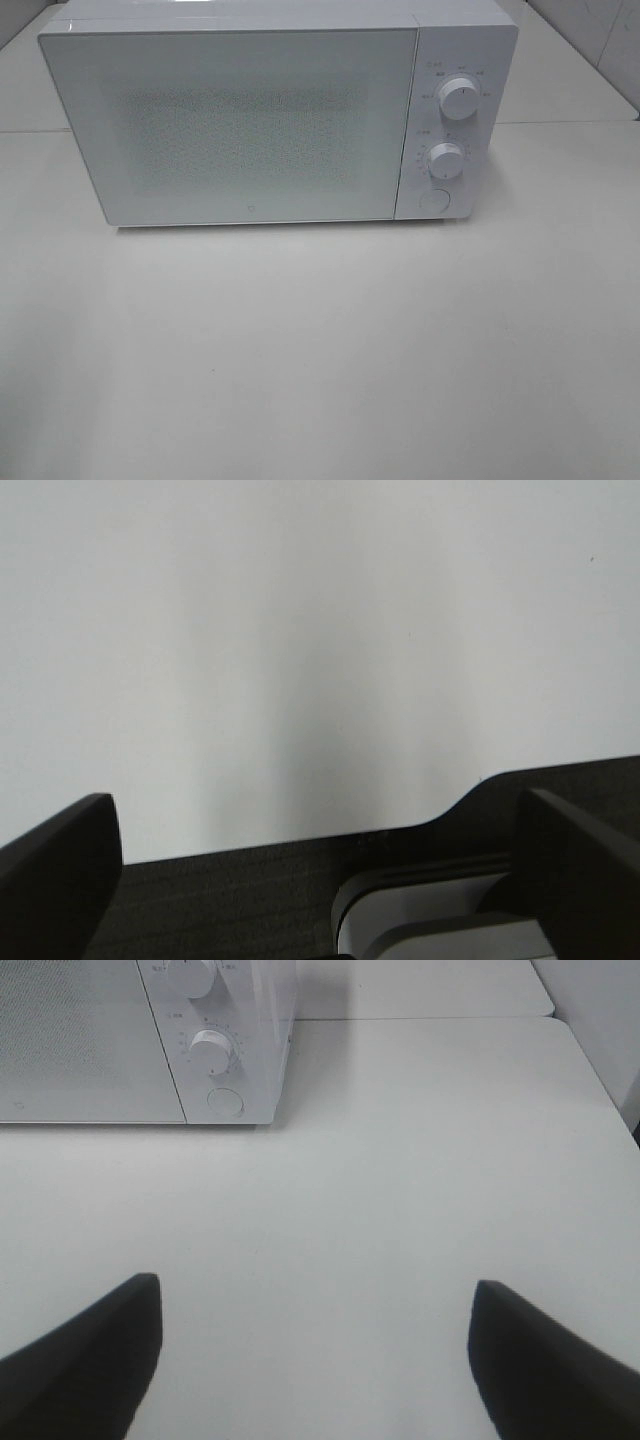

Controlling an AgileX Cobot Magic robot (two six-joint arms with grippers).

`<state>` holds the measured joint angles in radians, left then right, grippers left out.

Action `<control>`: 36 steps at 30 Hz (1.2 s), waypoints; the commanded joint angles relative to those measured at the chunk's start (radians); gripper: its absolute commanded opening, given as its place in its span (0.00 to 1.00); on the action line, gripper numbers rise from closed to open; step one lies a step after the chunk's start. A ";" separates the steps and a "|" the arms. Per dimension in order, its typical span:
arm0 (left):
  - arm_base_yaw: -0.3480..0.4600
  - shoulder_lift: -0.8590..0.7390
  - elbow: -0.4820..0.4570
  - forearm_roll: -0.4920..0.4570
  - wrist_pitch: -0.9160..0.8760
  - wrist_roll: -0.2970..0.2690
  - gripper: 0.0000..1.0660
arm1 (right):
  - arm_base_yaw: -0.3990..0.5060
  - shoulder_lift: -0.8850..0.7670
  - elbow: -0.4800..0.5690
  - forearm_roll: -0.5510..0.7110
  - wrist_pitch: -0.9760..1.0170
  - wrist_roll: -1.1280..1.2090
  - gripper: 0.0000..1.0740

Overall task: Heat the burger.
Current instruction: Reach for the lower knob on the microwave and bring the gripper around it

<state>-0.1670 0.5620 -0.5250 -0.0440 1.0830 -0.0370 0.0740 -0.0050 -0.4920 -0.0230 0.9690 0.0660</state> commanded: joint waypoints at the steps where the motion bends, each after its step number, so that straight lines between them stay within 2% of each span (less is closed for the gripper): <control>1: 0.006 -0.127 0.006 -0.012 -0.012 0.001 0.92 | -0.005 -0.029 0.001 0.002 -0.010 -0.010 0.69; 8: 0.006 -0.312 0.006 -0.012 -0.012 0.001 0.92 | -0.005 -0.029 0.001 0.002 -0.010 -0.010 0.69; 11: 0.045 -0.386 0.006 -0.013 -0.013 0.001 0.92 | -0.005 -0.029 0.001 0.002 -0.010 -0.010 0.69; 13: 0.149 -0.458 0.006 -0.013 -0.013 0.001 0.92 | -0.005 -0.029 0.001 0.002 -0.010 -0.010 0.69; 18: 0.215 -0.520 0.006 -0.013 -0.013 0.001 0.92 | -0.005 -0.029 0.001 0.002 -0.010 -0.010 0.69; 23: 0.224 -0.591 0.006 -0.013 -0.013 0.001 0.92 | -0.005 -0.029 0.001 0.002 -0.010 -0.010 0.69; 36: 0.224 -0.582 0.006 -0.015 -0.014 0.000 0.92 | -0.005 -0.029 0.001 0.002 -0.010 -0.010 0.69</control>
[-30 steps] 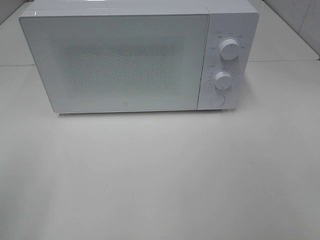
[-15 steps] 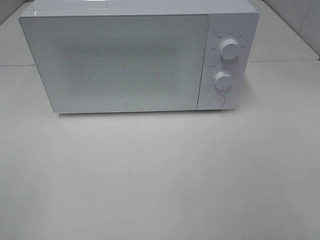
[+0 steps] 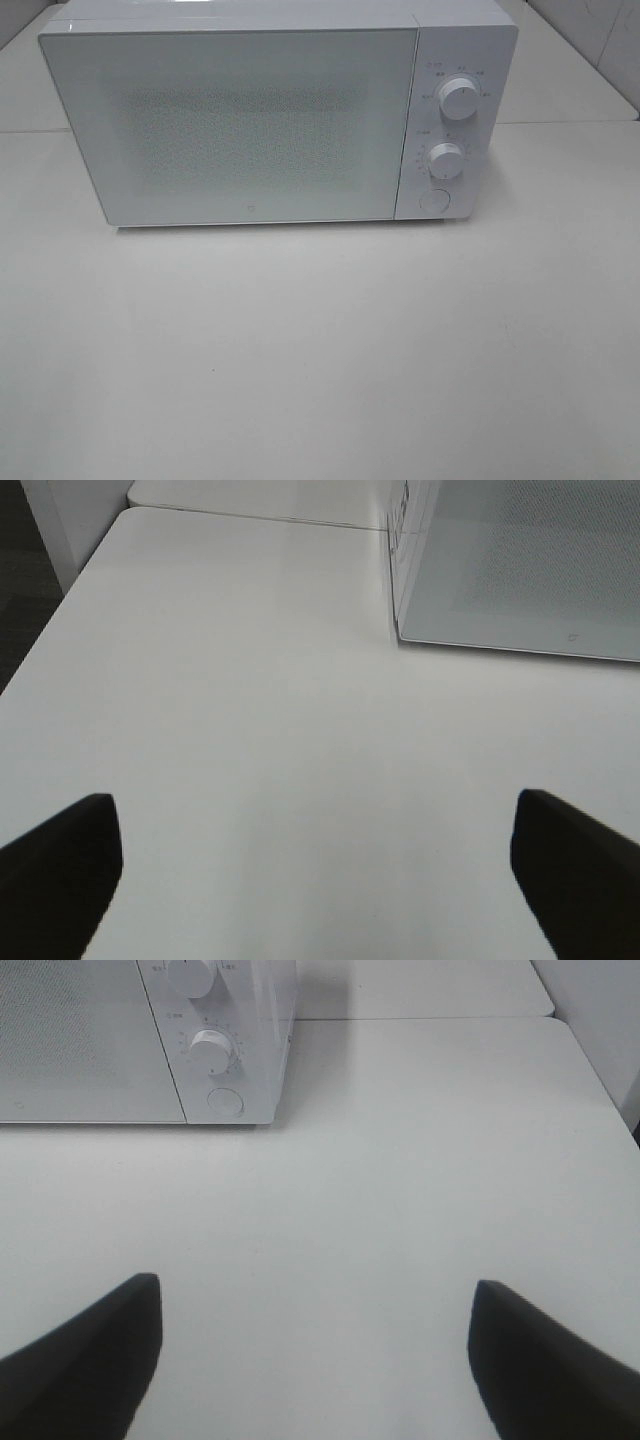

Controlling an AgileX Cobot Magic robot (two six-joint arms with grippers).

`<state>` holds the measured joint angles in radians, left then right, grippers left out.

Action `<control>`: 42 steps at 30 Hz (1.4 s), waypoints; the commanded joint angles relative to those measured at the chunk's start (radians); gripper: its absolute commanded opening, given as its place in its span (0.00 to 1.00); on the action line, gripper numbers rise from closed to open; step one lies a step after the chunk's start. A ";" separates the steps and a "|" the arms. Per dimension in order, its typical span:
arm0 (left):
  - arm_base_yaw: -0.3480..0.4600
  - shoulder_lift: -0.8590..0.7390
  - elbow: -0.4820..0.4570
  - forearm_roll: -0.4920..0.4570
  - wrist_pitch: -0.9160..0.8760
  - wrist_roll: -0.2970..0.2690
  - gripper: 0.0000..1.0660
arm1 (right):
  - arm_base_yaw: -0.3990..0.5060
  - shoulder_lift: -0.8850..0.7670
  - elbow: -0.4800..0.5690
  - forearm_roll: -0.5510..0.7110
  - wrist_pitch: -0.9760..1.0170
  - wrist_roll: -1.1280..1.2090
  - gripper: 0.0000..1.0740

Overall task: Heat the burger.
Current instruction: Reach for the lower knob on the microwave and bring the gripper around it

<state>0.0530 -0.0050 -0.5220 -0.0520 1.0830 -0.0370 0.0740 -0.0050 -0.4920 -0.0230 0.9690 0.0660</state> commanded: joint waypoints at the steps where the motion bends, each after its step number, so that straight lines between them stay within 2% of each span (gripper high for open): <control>1: 0.004 -0.015 0.003 -0.007 -0.014 0.000 0.92 | -0.005 -0.029 0.001 0.002 -0.010 -0.010 0.69; 42: 0.004 -0.015 0.003 -0.007 -0.014 0.000 0.92 | -0.001 -0.029 0.000 0.002 -0.011 0.002 0.69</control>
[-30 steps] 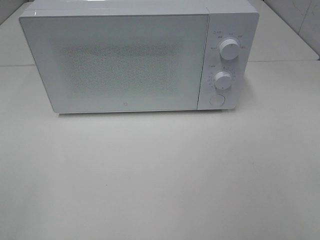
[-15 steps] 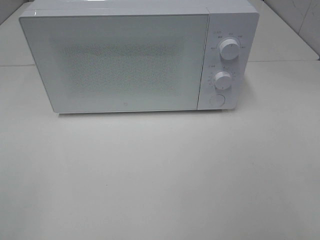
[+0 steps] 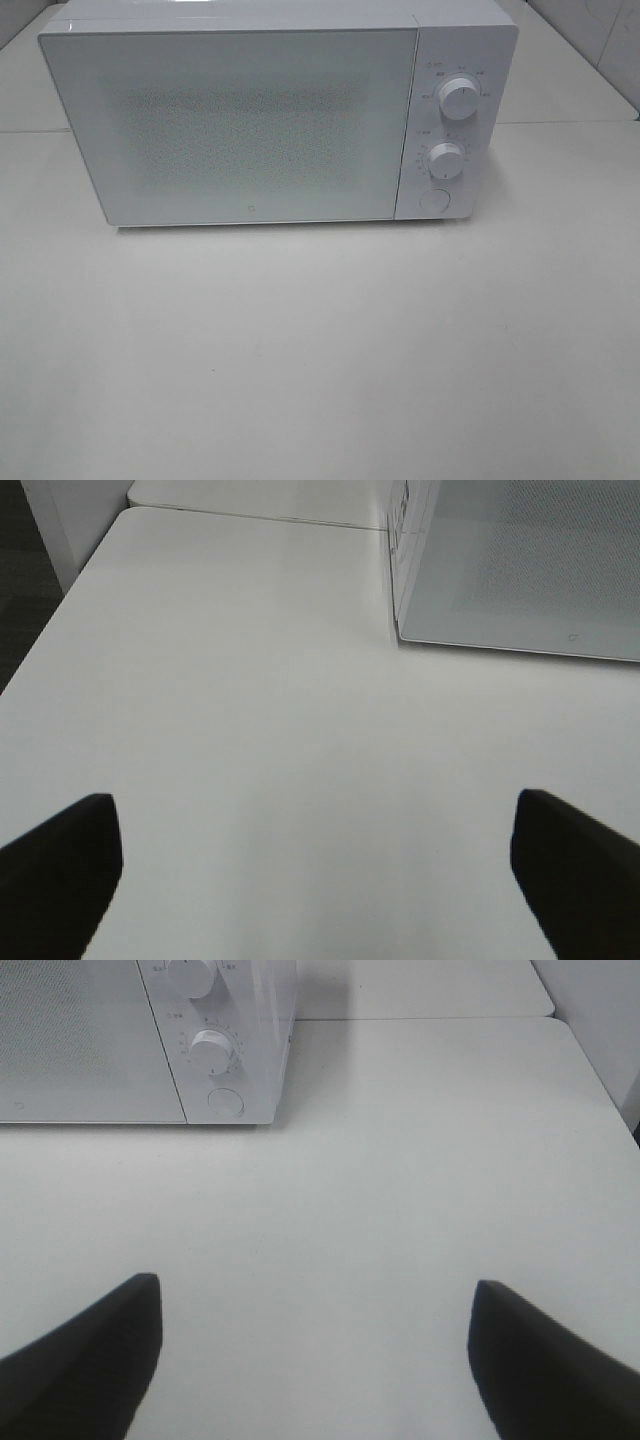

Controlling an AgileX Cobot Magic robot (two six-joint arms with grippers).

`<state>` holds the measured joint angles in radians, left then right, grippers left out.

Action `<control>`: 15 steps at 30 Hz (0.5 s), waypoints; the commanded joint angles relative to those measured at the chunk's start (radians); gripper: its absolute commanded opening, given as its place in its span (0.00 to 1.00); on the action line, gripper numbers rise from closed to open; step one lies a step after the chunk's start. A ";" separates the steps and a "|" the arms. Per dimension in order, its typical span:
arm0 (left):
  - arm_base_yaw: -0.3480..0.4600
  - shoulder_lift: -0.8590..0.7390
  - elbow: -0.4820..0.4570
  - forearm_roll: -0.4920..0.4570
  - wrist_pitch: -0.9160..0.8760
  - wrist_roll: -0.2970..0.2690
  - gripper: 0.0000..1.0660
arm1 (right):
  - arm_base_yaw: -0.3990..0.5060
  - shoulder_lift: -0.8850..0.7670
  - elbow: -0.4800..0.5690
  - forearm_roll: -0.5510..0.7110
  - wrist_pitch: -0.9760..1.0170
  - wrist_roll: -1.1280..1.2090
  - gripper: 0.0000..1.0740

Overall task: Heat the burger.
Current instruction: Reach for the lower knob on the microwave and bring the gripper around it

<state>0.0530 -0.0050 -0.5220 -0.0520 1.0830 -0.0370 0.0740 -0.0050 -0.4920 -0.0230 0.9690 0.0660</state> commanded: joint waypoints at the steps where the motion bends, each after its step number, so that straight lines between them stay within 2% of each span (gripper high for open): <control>1: 0.004 -0.015 0.003 -0.007 -0.014 0.000 0.92 | -0.001 -0.029 -0.001 0.003 -0.012 0.014 0.69; 9: 0.004 -0.015 0.003 -0.006 -0.014 0.000 0.92 | -0.001 0.002 -0.025 0.000 -0.081 0.002 0.69; 15: 0.004 -0.015 0.003 -0.006 -0.014 0.000 0.92 | -0.001 0.105 -0.022 -0.001 -0.172 0.002 0.69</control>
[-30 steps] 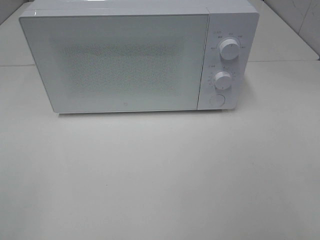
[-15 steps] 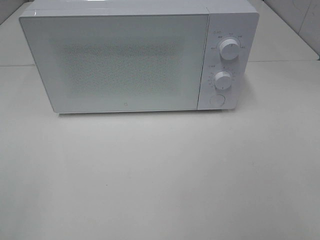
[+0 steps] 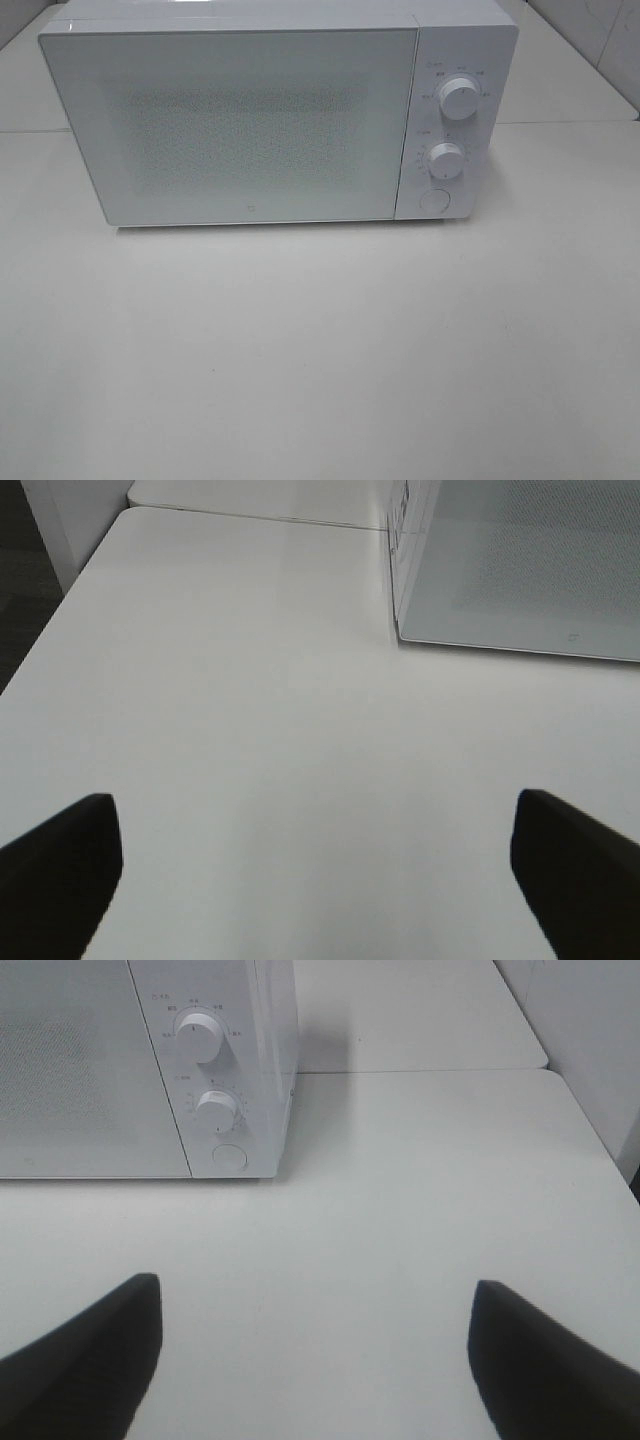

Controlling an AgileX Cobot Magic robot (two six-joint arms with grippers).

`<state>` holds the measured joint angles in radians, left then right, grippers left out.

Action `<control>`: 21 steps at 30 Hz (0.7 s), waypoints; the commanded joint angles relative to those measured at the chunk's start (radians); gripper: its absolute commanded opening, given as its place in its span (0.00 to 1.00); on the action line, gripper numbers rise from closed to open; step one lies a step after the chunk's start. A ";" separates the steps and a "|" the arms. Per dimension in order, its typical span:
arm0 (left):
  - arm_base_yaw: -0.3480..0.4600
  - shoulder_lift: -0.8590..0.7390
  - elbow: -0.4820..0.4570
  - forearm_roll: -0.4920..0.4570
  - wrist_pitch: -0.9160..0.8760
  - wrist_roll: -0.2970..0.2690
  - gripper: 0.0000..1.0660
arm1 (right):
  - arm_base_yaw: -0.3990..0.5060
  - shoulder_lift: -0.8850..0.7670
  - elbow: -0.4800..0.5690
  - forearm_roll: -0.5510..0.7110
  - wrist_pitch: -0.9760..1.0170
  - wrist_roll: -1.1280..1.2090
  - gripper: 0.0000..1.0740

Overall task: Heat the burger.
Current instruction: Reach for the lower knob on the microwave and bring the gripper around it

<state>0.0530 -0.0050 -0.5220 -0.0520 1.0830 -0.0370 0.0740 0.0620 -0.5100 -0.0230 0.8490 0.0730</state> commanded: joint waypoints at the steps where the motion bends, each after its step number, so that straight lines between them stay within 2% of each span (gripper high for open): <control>1: 0.004 -0.015 0.003 -0.006 -0.014 0.000 0.92 | -0.001 0.054 -0.004 -0.001 -0.062 -0.005 0.69; 14: 0.004 -0.015 0.003 -0.006 -0.014 0.001 0.92 | -0.001 0.266 -0.004 -0.009 -0.249 -0.027 0.73; 16: 0.004 -0.015 0.003 -0.006 -0.014 0.001 0.92 | -0.001 0.345 0.009 -0.009 -0.338 -0.040 0.73; 21: 0.004 -0.015 0.003 -0.006 -0.014 0.001 0.92 | -0.001 0.415 0.035 -0.009 -0.443 -0.040 0.72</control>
<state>0.0530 -0.0050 -0.5220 -0.0520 1.0830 -0.0370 0.0740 0.4560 -0.4850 -0.0270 0.4610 0.0420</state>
